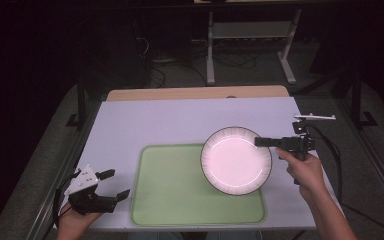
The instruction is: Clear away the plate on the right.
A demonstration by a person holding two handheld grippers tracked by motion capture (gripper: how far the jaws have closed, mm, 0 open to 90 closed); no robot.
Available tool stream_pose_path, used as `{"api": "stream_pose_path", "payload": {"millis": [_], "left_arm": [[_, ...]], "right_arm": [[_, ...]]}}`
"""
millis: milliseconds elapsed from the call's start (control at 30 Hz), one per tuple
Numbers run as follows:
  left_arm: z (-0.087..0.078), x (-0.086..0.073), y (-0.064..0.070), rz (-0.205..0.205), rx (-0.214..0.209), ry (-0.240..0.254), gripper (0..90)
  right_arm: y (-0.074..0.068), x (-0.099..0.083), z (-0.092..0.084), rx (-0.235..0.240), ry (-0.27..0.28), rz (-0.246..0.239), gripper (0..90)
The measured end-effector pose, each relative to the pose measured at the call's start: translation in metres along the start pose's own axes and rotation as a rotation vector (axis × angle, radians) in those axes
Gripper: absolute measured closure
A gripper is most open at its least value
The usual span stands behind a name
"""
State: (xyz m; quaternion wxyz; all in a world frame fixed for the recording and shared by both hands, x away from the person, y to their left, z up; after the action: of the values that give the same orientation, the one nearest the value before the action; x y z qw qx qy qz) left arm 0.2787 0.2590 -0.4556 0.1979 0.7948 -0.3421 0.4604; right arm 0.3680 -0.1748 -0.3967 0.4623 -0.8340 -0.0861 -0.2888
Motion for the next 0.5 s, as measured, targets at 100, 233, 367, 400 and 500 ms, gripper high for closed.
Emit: {"api": "stream_pose_path", "payload": {"millis": [100, 233, 367, 400, 500], "left_arm": [[0.000, 0.000, 0.000, 0.001, 0.000, 0.002, 14.6], [0.000, 0.000, 0.000, -0.001, -0.001, 0.000, 14.6], [-0.001, 0.000, -0.001, -0.001, 0.000, 0.001, 14.6], [-0.001, 0.000, -0.001, -0.001, 0.000, 0.001, 14.6], [-0.001, 0.000, -0.001, -0.001, 0.000, 0.003, 14.6]], "right_arm": [[-0.006, 0.001, 0.012, 0.020, -0.011, 0.002, 79.5], [-0.011, 0.002, 0.024, 0.028, -0.017, -0.003, 79.5], [-0.018, 0.003, 0.039, 0.031, -0.022, -0.010, 79.1], [-0.018, 0.003, 0.039, 0.031, -0.022, -0.010, 79.1], [-0.024, 0.002, 0.048, 0.041, -0.024, -0.010, 79.2]]}}
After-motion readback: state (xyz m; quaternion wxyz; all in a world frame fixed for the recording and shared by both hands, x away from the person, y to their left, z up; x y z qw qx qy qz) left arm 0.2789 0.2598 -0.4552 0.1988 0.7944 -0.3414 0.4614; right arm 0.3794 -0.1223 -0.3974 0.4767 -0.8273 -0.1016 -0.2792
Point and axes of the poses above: each handheld gripper's, and its own axes: z roughly forward along the jaws, x roughly out of its top, y roughly to its right, the point moved 9 cm from there along z, roughly forward along the jaws, and after that the axes turned 2 degrees about y, right-handed, at the moved point
